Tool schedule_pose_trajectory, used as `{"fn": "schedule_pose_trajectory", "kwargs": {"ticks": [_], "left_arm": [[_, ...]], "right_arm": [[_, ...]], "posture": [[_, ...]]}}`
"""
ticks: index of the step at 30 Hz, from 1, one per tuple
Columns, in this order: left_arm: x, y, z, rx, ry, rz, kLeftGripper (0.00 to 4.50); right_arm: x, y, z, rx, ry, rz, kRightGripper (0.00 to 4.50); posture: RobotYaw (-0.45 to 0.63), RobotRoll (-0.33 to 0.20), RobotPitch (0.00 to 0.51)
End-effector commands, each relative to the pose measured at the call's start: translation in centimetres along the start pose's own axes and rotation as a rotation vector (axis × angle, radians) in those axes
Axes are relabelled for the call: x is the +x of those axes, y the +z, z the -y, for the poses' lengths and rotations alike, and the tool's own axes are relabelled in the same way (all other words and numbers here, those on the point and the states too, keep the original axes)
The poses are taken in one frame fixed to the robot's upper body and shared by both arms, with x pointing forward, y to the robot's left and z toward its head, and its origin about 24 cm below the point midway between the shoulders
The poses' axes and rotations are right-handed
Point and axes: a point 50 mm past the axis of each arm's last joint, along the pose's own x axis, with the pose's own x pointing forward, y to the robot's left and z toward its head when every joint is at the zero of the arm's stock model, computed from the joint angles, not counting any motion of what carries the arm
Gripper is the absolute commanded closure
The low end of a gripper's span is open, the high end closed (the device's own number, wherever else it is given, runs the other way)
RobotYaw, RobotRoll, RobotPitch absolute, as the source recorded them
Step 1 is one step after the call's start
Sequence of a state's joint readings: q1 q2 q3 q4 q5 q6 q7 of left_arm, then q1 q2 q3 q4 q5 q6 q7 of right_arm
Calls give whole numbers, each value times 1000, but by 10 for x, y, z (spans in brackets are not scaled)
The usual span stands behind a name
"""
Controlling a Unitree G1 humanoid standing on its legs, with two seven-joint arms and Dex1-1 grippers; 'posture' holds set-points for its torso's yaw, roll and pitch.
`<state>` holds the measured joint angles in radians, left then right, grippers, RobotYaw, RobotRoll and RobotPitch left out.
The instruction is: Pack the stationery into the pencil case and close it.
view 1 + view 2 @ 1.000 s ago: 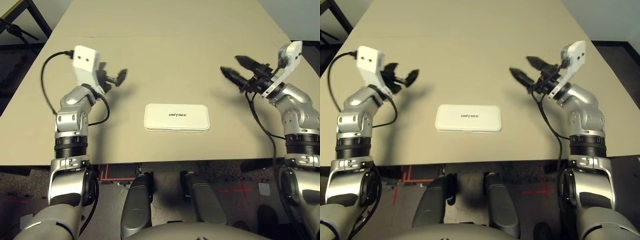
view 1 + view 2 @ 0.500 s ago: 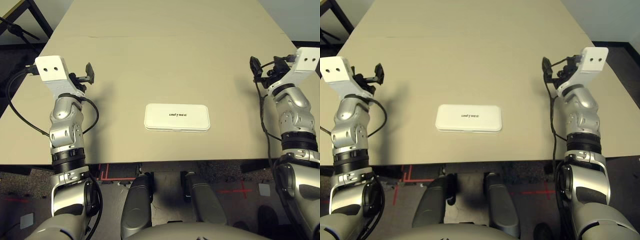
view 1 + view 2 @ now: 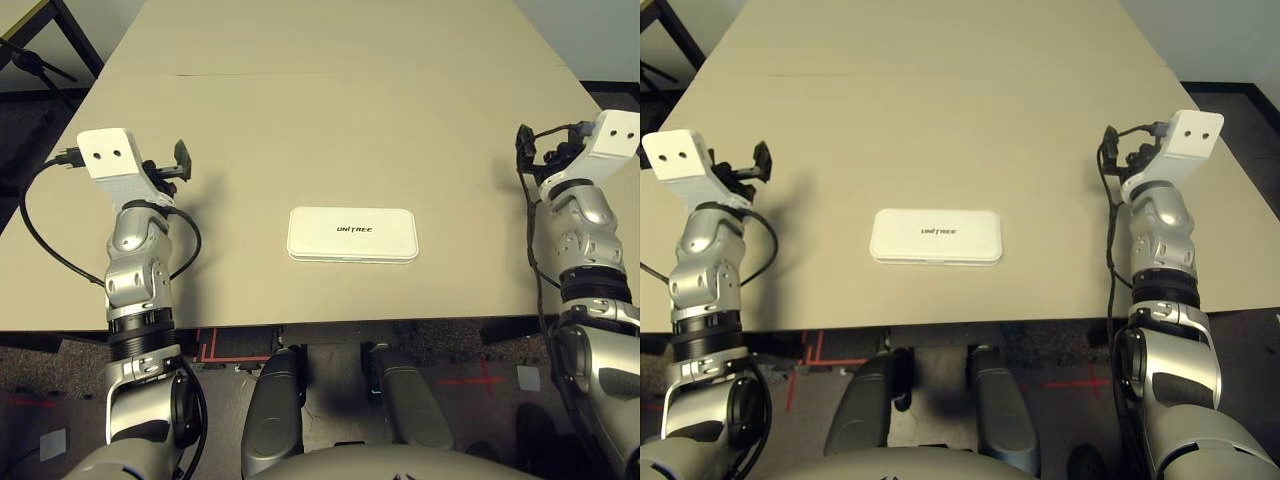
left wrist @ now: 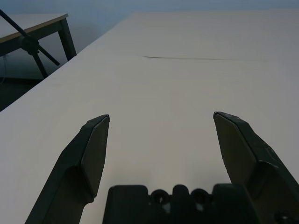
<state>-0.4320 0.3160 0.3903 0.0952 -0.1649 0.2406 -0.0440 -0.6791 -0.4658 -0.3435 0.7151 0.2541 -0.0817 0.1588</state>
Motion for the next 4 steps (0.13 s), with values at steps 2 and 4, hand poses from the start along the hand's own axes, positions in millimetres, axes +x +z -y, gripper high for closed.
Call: {"fn": "schedule_pose_trajectory", "kwargs": {"ticks": [2, 4], "left_arm": [[-2, -5, 0, -13, 2, -8, 35], [-2, -5, -1, -12, 1, -8, 35]], "right_arm": [[-5, -9, 9, -9, -38, -36, 0], [-6, -11, 9, -10, -35, -41, 0]], "posture": [[-83, 0, 185], [-81, 0, 185]]}}
